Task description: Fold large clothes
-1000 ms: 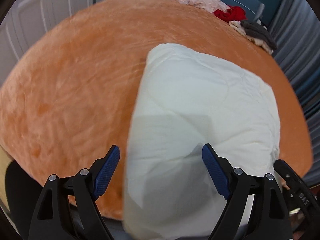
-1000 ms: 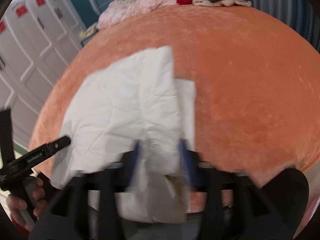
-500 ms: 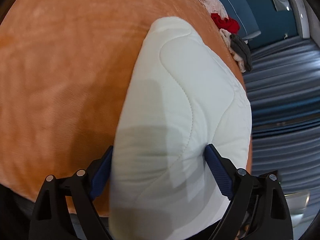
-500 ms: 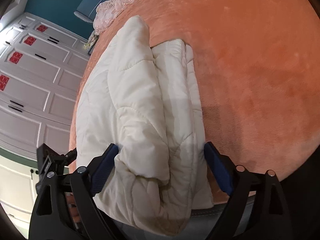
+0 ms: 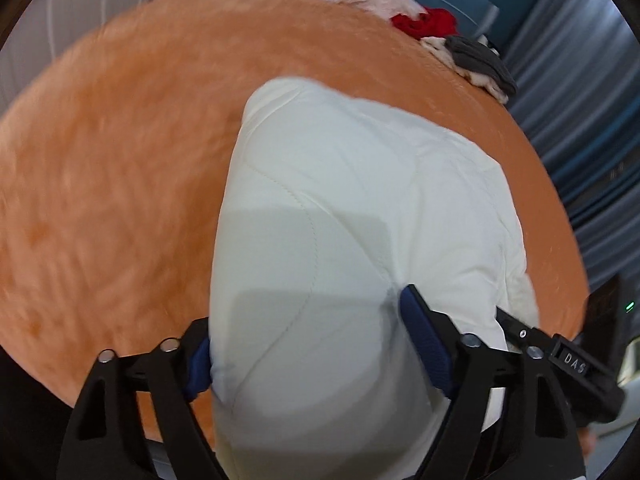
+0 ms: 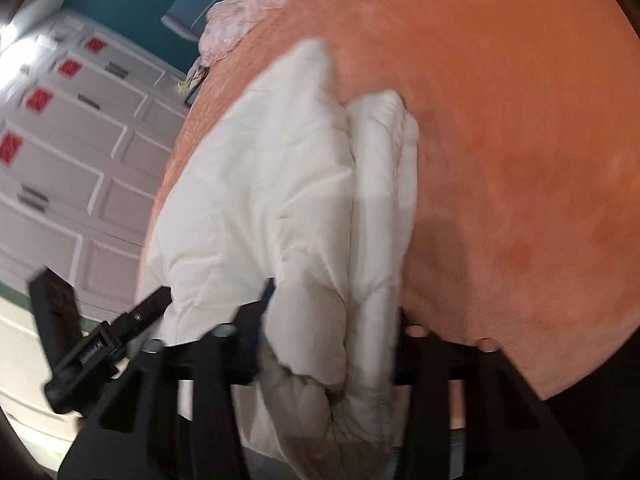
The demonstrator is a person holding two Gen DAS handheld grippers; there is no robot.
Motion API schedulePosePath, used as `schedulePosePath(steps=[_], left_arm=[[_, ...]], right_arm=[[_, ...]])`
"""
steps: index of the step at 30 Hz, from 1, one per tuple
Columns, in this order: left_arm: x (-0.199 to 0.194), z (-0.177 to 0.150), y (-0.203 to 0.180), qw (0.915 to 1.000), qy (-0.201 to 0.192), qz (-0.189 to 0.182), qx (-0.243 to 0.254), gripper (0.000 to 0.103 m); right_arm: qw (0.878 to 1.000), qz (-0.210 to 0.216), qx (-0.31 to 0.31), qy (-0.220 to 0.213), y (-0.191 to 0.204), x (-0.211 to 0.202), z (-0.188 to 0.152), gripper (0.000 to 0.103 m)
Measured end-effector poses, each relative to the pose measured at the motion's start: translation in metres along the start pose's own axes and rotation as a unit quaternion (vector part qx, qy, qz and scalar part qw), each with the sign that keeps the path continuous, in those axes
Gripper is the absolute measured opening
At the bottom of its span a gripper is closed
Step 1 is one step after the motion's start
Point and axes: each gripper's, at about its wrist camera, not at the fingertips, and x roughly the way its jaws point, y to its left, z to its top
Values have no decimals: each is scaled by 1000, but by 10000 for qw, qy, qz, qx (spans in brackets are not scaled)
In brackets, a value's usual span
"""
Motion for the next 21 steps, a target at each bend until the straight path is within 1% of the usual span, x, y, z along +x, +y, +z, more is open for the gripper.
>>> schedulePosePath(steps=[3, 4, 6, 12, 13, 15, 21], left_arm=[[-18, 4, -15, 9989, -235, 154, 371, 65], [-27, 6, -22, 9977, -348, 214, 548, 62], [-43, 9, -34, 9946, -519, 337, 829, 60], [-84, 22, -52, 9890, -1001, 274, 1051, 59], [-95, 24, -56, 9871, -1129, 262, 1102, 59], [-107, 29, -62, 9847, -1277, 249, 1157, 59], [-155, 37, -78, 9740, -1828, 146, 1330, 59]], right_arm=[[9971, -433, -554, -284, 26, -19, 0, 28], [9951, -541, -721, -396, 36, -25, 1, 28], [9907, -728, -983, -593, 52, -37, -1, 28], [9824, -720, -1283, -1153, 81, -77, 4, 27], [9807, -712, -1320, -1257, 90, -83, 3, 27], [9771, -709, -1405, -1432, 94, -98, 3, 27], [9630, -632, -1671, -2016, 125, -141, 7, 27]])
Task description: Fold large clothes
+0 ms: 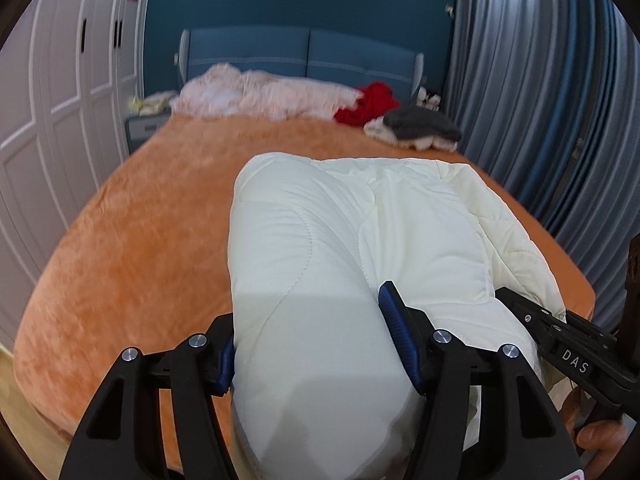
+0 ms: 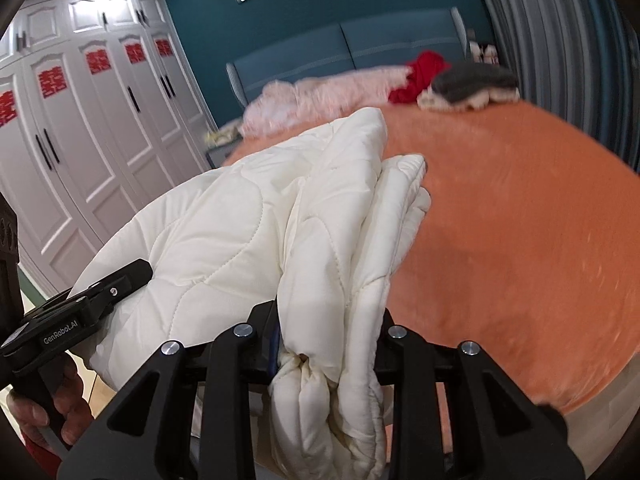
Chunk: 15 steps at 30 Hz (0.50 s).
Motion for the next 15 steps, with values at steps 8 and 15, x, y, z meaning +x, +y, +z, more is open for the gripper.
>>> schedulePosePath(steps=[8, 15], left_arm=[[-54, 32, -8, 9965, -798, -86, 236, 58], [-105, 67, -8, 9842, -1702, -119, 465, 58]], right_arm=[[9963, -6, -430, -742, 28, -48, 39, 27], [9856, 133, -837, -1464, 57, -84, 80, 27]])
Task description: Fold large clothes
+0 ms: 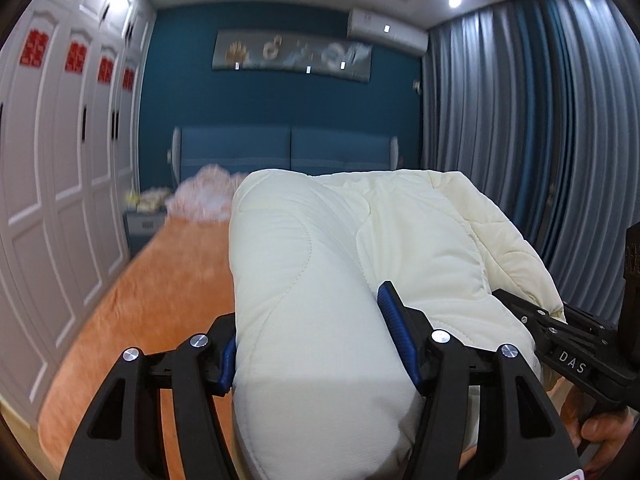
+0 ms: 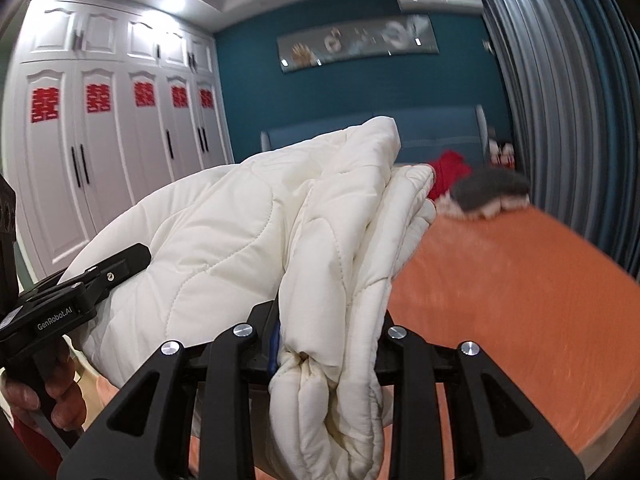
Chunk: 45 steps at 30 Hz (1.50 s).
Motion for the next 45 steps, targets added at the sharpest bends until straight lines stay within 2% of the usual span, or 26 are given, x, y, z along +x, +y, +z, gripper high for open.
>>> schedulePosePath(steps=[5, 10, 14, 18, 28, 33, 40, 43, 45], left_arm=[[-17, 32, 15, 9981, -603, 54, 125, 58], [-16, 50, 41, 9948, -1012, 57, 124, 58], [3, 54, 66, 9941, -1081, -13, 9, 58], [42, 39, 102, 9957, -897, -54, -243, 58], [153, -28, 171, 9986, -154, 24, -512, 58], [201, -69, 192, 9973, 267, 48, -687, 58], [256, -148, 213, 9902, 1084, 239, -843, 58], [269, -179, 223, 9850, 1384, 322, -976, 58], [270, -198, 229, 9832, 1450, 375, -1045, 60]], right_arm=[[9985, 168, -244, -461, 19, -3, 35, 27], [9956, 311, -485, -745, 37, 8, 60, 27], [9936, 441, -626, -831, 46, 32, 68, 27], [9939, 627, -615, -663, 48, 79, 59, 27], [9963, 644, -438, 352, 40, 215, -13, 27], [9946, 572, -278, 826, 35, 266, -52, 27], [9832, 485, 21, 1758, 24, 327, -134, 28], [9759, 507, 88, 2123, 22, 344, -169, 29], [9736, 531, 99, 2217, 22, 347, -186, 32]])
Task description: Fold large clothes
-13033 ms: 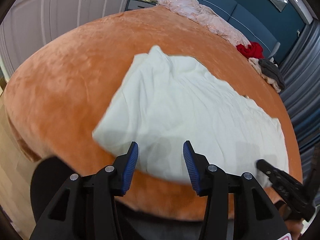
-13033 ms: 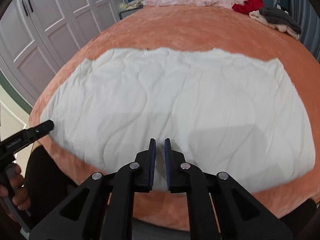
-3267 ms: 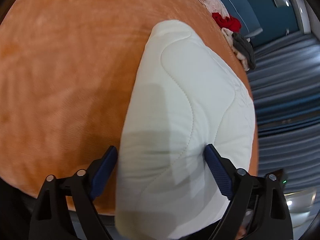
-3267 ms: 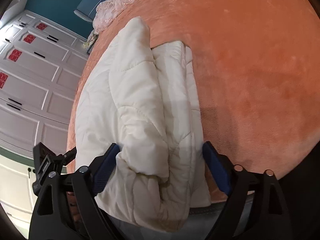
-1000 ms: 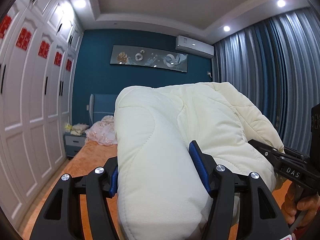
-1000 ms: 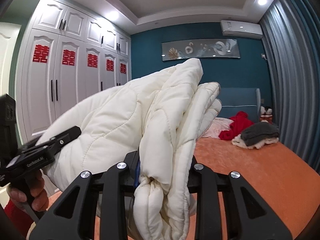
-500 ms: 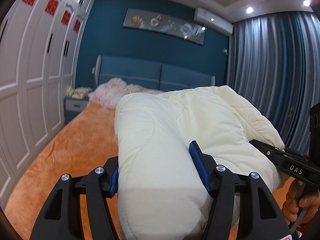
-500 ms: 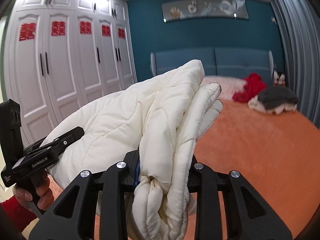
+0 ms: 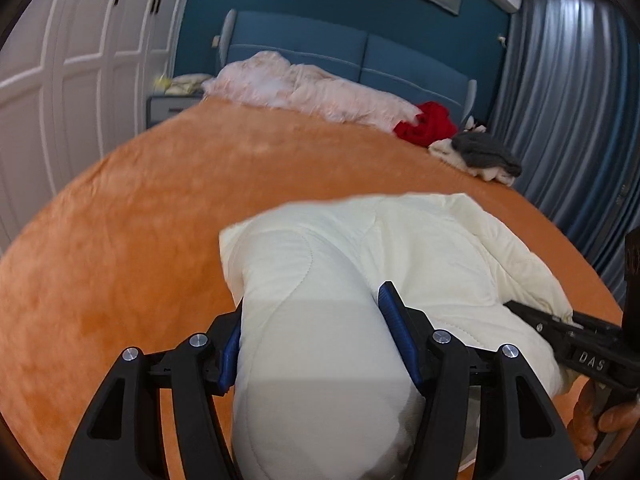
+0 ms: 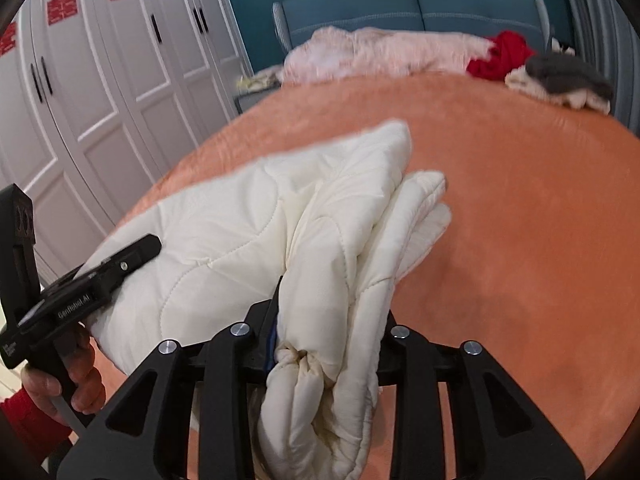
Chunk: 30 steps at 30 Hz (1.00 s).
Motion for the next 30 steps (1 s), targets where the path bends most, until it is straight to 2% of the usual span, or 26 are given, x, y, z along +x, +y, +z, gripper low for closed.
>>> schedulePosePath(steps=[4, 6, 8, 11, 13, 15, 16, 18, 22, 24, 30], left_arm=[[-4, -16, 1, 9997, 63, 191, 142, 66], [-8, -16, 6, 9994, 251, 231, 9, 68], [-20, -14, 12, 9985, 447, 292, -122, 69], [-41, -11, 13, 9970, 605, 481, -48, 69], [-53, -3, 12, 9946, 744, 724, -10, 69], [-61, 9, 8, 9934, 787, 839, 8, 69], [-64, 18, 3, 9933, 747, 882, 26, 69], [-65, 37, -9, 9924, 691, 1017, 73, 69], [-41, 73, -37, 9931, 713, 929, 105, 69], [-16, 80, -46, 9898, 815, 1151, 205, 69], [56, 65, -38, 9797, 1312, 1500, 204, 69]], right_arm=[[9996, 130, 186, 166, -4, 1, -13, 40], [9987, 237, 329, 317, -8, -5, -14, 45], [9977, 296, 344, 496, -9, -16, -18, 54], [9986, 87, 82, 519, -7, -46, -25, 62], [9989, -151, -10, 445, -10, -69, -26, 62], [9988, -334, 12, 365, -11, -83, -19, 57], [9987, -390, -21, 338, -9, -86, -13, 45], [9981, -541, -177, 256, 2, -91, 9, 28], [9985, -502, -175, 115, 21, -76, 51, 26], [9979, -616, -135, 176, 28, -53, 63, 26], [9924, -967, 412, 642, 10, 27, 63, 27]])
